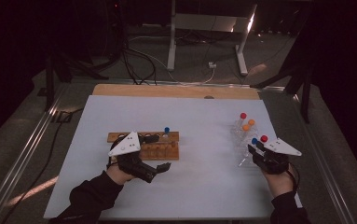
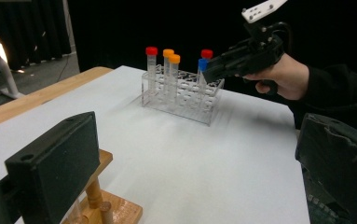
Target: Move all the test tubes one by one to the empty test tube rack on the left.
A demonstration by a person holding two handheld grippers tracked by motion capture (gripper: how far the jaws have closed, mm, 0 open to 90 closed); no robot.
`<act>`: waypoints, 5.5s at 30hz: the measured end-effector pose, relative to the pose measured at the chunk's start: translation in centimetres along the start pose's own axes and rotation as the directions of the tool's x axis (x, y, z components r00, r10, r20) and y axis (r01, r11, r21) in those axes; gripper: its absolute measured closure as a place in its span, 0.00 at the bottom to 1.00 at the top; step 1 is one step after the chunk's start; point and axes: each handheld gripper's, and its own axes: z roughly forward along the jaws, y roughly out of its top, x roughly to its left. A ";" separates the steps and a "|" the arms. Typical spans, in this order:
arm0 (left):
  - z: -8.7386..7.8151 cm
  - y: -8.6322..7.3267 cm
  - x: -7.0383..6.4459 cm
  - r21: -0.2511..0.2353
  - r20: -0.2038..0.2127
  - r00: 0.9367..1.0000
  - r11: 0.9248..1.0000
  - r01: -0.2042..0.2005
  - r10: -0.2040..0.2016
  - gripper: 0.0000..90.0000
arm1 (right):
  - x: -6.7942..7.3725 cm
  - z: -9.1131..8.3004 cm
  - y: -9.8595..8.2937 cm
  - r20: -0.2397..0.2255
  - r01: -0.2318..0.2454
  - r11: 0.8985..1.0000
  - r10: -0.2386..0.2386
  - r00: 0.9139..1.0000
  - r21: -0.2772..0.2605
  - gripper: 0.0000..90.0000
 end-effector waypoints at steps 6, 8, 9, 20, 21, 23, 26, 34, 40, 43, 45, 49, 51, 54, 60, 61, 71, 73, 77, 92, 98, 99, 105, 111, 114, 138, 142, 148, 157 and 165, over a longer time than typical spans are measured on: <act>0.0 0.0 0.0 -0.001 0.003 1.000 1.000 0.002 -0.002 0.01 | -0.2 0.5 0.0 0.017 -0.012 1.000 0.012 1.000 0.007 0.83; 0.0 0.0 0.0 -0.004 0.001 1.000 1.000 0.000 0.000 0.01 | -0.3 0.5 0.0 0.014 -0.019 1.000 0.019 1.000 0.005 0.83; 0.0 0.0 0.0 -0.003 0.000 1.000 1.000 -0.001 0.001 0.01 | -0.3 0.5 -0.1 0.016 -0.021 1.000 0.021 1.000 0.005 0.84; -0.1 0.0 0.1 -0.004 0.005 1.000 1.000 0.005 -0.005 0.01 | -0.4 -0.5 0.7 0.005 -0.040 0.999 0.040 0.999 -0.018 0.85; -0.1 0.0 0.1 -0.003 0.006 1.000 1.000 0.004 -0.004 0.01 | -0.4 -0.8 0.9 0.006 -0.039 0.999 0.039 0.999 -0.029 0.85; -0.1 0.1 0.1 -0.004 0.008 1.000 1.000 0.007 -0.007 0.01 | -0.3 -1.4 1.3 0.014 -0.026 0.999 0.026 1.000 -0.046 0.85; -0.1 0.1 0.2 -0.002 0.010 1.000 1.000 0.006 -0.006 0.01 | -0.1 -2.3 2.1 0.023 -0.007 0.997 0.009 1.000 -0.080 0.85; -0.2 0.2 0.2 -0.001 0.016 1.000 1.000 0.003 -0.003 0.01 | 1.1 -4.1 3.9 0.018 0.042 0.987 -0.040 0.999 -0.153 0.85; -0.1 0.6 0.1 0.007 0.027 1.000 1.000 0.001 -0.001 0.01 | 2.8 -4.4 4.8 -0.074 0.055 0.982 -0.069 0.995 -0.178 0.85; 0.0 0.8 0.0 0.011 0.033 0.999 1.000 0.000 0.000 0.01 | 3.8 -4.0 5.0 -0.129 0.063 0.982 -0.087 0.988 -0.179 0.85; 0.0 0.9 0.0 0.013 0.040 0.999 1.000 -0.002 0.001 0.02 | 4.3 -3.7 5.2 -0.161 0.067 0.982 -0.096 0.982 -0.174 0.85; 0.1 1.1 -0.1 0.014 0.043 0.999 1.000 -0.003 0.003 0.02 | 5.3 -2.9 5.3 -0.234 0.069 0.985 -0.105 0.966 -0.160 0.85; 0.1 1.2 -0.2 0.016 0.046 0.999 1.000 -0.004 0.003 0.02 | 5.7 -2.6 5.4 -0.266 0.073 0.986 -0.111 0.958 -0.149 0.85; 0.3 1.4 -0.3 0.019 0.052 0.999 1.000 -0.009 0.008 0.02 | 6.5 -2.1 5.4 -0.311 0.074 0.988 -0.114 0.943 -0.138 0.85; 0.6 1.7 -0.5 0.020 0.065 0.998 1.000 -0.010 0.009 0.02 | 8.2 -1.4 5.6 -0.371 0.108 0.986 -0.147 0.917 -0.123 0.85; 0.6 1.8 -0.5 0.023 0.063 0.998 1.000 -0.013 0.012 0.02 | 8.5 -1.4 5.6 -0.383 0.112 0.986 -0.150 0.912 -0.121 0.85; 1.0 2.0 -0.8 0.019 0.087 0.996 1.000 -0.009 0.008 0.04 | 11.1 -1.3 6.0 -0.470 0.155 0.980 -0.196 0.861 -0.125 0.85; 1.1 2.2 -0.9 0.014 0.086 0.996 1.000 -0.016 0.015 0.05 | 11.6 -1.3 6.1 -0.483 0.163 0.978 -0.206 0.851 -0.129 0.85; 1.3 2.4 -1.2 -0.002 0.088 0.996 1.000 -0.028 0.028 0.12 | 12.5 -1.3 6.2 -0.511 0.174 0.976 -0.217 0.832 -0.132 0.85; 3.4 2.2 -2.2 0.015 0.122 0.991 0.998 -0.064 0.062 0.47 | 14.7 -1.2 6.2 -0.577 0.202 0.970 -0.245 0.779 -0.139 0.85; 4.2 1.7 -2.5 0.041 0.126 0.989 0.995 -0.087 0.081 0.57 | 14.8 -1.3 6.3 -0.584 0.202 0.969 -0.246 0.773 -0.141 0.85; 4.4 1.6 -2.6 0.046 0.123 0.989 0.995 -0.092 0.086 0.58 | 14.8 -1.3 6.3 -0.585 0.203 0.969 -0.248 0.772 -0.143 0.85; 4.9 1.2 -2.7 0.058 0.109 0.988 0.992 -0.115 0.109 0.69 | 14.9 -1.3 6.2 -0.584 0.208 0.968 -0.250 0.772 -0.140 0.85; 5.2 1.1 -2.7 0.061 0.123 0.986 0.991 -0.120 0.112 0.81 | 14.9 -1.3 6.2 -0.585 0.210 0.968 -0.250 0.771 -0.137 0.85; 5.3 1.1 -2.7 0.059 0.125 0.986 0.991 -0.118 0.110 0.84 | 14.9 -1.2 6.2 -0.583 0.206 0.969 -0.245 0.775 -0.134 0.85; 0.9 4.7 0.2 0.016 -0.002 0.993 0.992 -0.121 0.121 0.86 | 12.3 -1.6 6.5 -0.524 0.056 0.980 -0.150 0.838 -0.191 0.15; 0.0 5.2 1.0 0.015 -0.042 0.992 0.993 -0.120 0.121 0.86 | 11.8 -1.8 6.5 -0.525 0.044 0.979 -0.146 0.839 -0.201 0.03; -1.1 5.7 2.3 0.013 -0.118 0.987 0.994 -0.111 0.112 0.86 | 11.5 -2.0 6.5 -0.523 0.045 0.978 -0.148 0.840 -0.205 0.02; -1.7 5.1 4.6 0.018 -0.211 0.975 0.997 -0.070 0.072 0.86 | 11.7 -2.1 6.5 -0.514 0.053 0.974 -0.161 0.843 -0.219 0.01; -1.2 4.2 6.7 0.021 -0.275 0.961 1.000 -0.014 0.019 0.86 | 11.6 -2.2 6.4 -0.507 0.056 0.971 -0.169 0.845 -0.230 0.01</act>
